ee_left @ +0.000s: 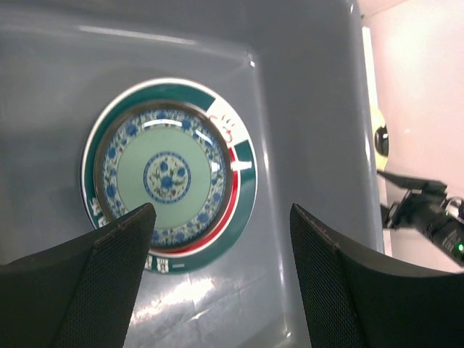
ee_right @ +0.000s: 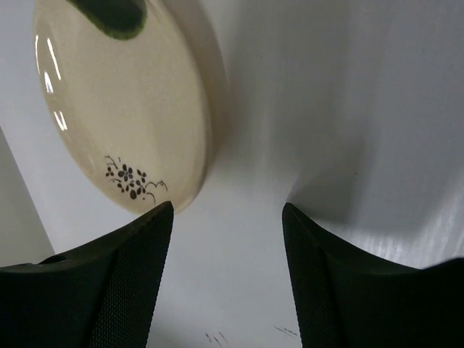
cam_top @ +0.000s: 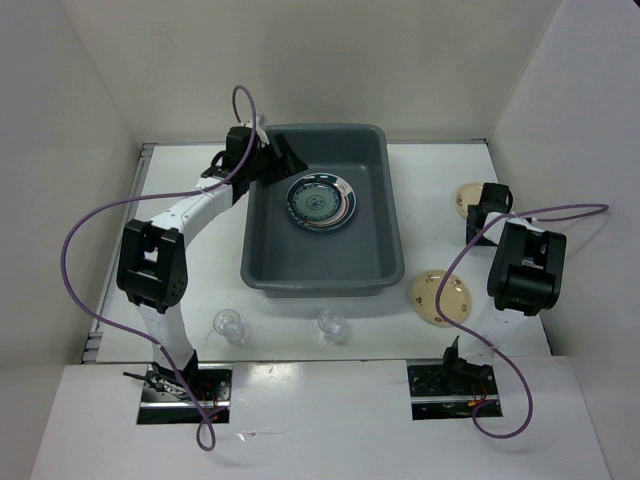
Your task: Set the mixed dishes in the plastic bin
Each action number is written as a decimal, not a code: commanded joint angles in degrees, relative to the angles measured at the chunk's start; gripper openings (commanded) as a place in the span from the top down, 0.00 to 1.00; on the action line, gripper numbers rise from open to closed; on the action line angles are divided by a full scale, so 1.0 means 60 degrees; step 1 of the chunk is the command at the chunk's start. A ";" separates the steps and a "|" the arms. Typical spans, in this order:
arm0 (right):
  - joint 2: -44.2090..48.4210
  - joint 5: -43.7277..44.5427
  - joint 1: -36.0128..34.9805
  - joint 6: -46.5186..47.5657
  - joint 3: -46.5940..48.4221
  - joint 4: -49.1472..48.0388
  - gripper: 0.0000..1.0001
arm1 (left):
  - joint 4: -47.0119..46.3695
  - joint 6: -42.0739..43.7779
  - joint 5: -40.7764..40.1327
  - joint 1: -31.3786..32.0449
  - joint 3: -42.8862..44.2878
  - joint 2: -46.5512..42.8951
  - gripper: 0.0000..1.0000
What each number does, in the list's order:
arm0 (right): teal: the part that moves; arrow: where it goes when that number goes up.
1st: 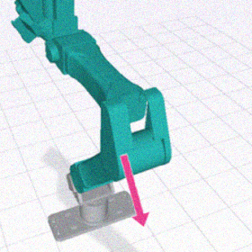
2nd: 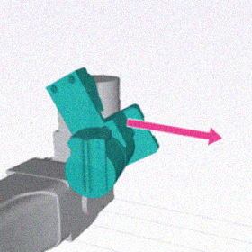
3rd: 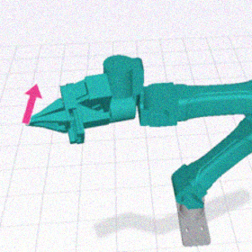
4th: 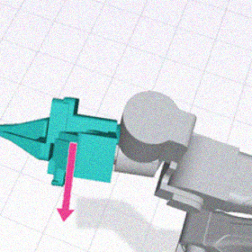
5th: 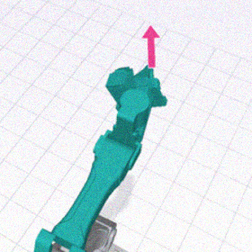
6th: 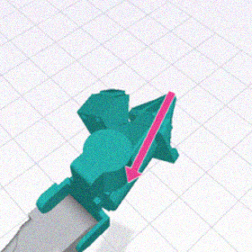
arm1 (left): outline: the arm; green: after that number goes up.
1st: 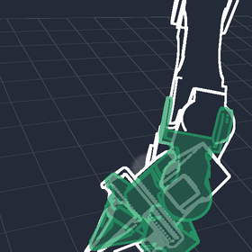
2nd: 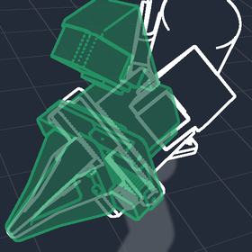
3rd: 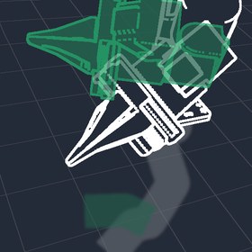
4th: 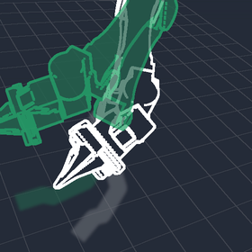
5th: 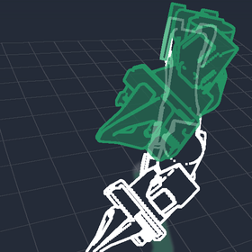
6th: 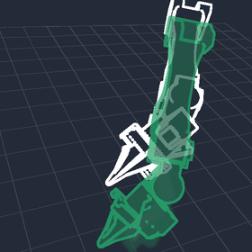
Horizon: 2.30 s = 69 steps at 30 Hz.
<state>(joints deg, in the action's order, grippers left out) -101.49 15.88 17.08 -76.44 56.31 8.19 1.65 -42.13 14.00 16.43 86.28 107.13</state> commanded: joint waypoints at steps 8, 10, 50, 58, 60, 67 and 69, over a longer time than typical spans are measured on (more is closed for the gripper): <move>-0.1247 0.0503 -0.0136 -0.0736 0.1335 -0.0515 0.55 | 0.0061 0.0298 0.0318 -0.0042 -0.0449 -0.0658 0.18; -0.1453 0.0503 -0.0238 -0.0736 0.1541 -0.0515 0.58 | 0.0062 0.0298 0.0405 -0.0042 -0.0536 -0.0746 0.18; -0.0587 -0.3348 -0.5776 0.5430 0.5068 0.0259 0.99 | -0.0026 0.0181 0.0186 -0.1576 -0.1079 -0.1814 0.18; -0.2199 -0.3584 -0.6626 0.6032 0.6228 0.1507 0.99 | -0.0303 -0.0127 0.0377 -0.2152 -0.1576 -0.2268 0.18; -0.2419 -0.3497 -0.6626 0.6120 0.6507 0.1915 0.99 | -0.0304 -0.0127 0.0377 -0.2152 -0.1664 -0.2269 0.18; -0.1721 -0.3044 -0.6626 0.6514 0.6685 0.2474 0.36 | -0.0304 -0.0127 0.0289 -0.2152 -0.1753 -0.2357 0.18; -0.1222 -0.2954 -0.6626 0.6734 0.6552 0.2576 0.26 | -0.0304 -0.0127 0.0289 -0.2152 -0.1753 -0.2357 0.18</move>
<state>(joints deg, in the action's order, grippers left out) -115.48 -3.60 -22.87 -38.65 94.48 22.06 1.89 -42.41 15.27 3.68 75.70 95.24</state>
